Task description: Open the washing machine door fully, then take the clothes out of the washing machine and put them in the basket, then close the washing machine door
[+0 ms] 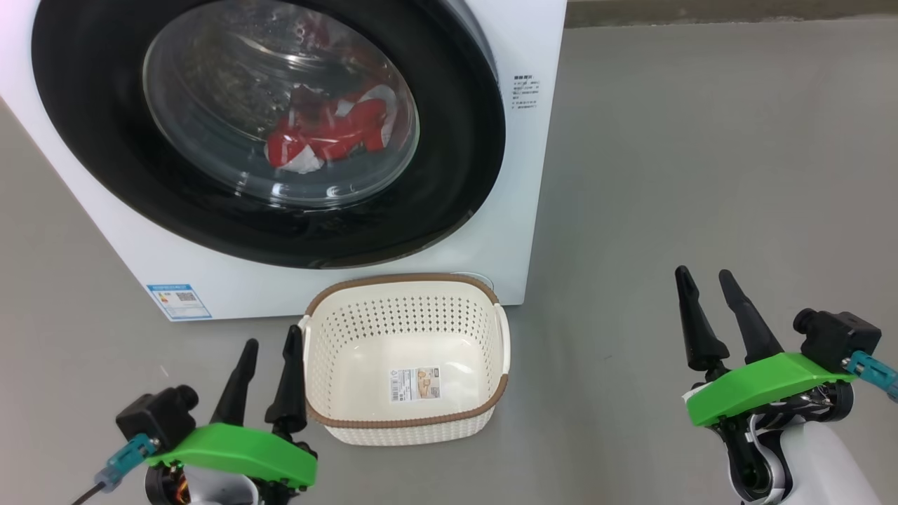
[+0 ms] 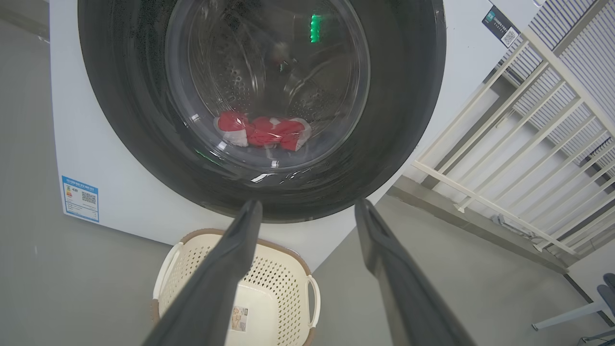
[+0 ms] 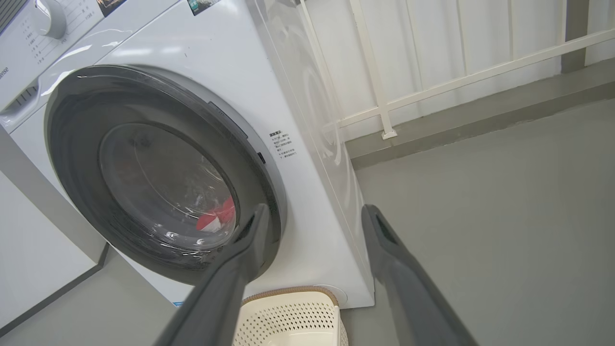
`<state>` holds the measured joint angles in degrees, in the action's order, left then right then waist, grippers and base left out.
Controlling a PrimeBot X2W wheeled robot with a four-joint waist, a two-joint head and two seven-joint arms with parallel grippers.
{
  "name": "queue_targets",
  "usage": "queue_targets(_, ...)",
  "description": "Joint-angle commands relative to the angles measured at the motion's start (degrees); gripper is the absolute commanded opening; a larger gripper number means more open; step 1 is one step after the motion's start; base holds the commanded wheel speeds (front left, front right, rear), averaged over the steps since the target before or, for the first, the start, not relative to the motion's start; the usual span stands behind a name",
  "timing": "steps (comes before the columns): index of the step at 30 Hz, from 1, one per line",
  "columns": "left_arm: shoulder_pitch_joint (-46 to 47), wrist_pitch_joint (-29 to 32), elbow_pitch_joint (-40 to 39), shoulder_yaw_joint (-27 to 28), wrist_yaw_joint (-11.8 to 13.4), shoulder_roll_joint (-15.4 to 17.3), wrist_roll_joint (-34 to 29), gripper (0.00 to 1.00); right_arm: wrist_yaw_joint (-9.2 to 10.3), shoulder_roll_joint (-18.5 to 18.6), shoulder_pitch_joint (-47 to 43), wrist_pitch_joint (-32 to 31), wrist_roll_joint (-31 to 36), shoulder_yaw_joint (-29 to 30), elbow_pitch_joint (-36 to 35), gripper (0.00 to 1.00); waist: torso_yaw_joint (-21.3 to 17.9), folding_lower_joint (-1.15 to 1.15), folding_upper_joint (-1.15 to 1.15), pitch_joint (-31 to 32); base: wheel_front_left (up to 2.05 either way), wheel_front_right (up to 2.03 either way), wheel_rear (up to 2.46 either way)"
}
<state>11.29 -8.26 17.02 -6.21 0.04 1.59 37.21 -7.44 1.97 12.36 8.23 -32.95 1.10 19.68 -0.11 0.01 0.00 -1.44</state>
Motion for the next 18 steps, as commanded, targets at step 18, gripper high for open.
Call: queue_targets(18, 4.6, -3.8, 0.0, -1.0, 2.3, 1.1, -10.8, 1.00, -0.04, 0.7, 4.3, 3.8, 14.1, -3.2, -1.1, 1.00, 0.2, 0.00, 0.00, 1.0, 0.00, 0.00, 0.00)
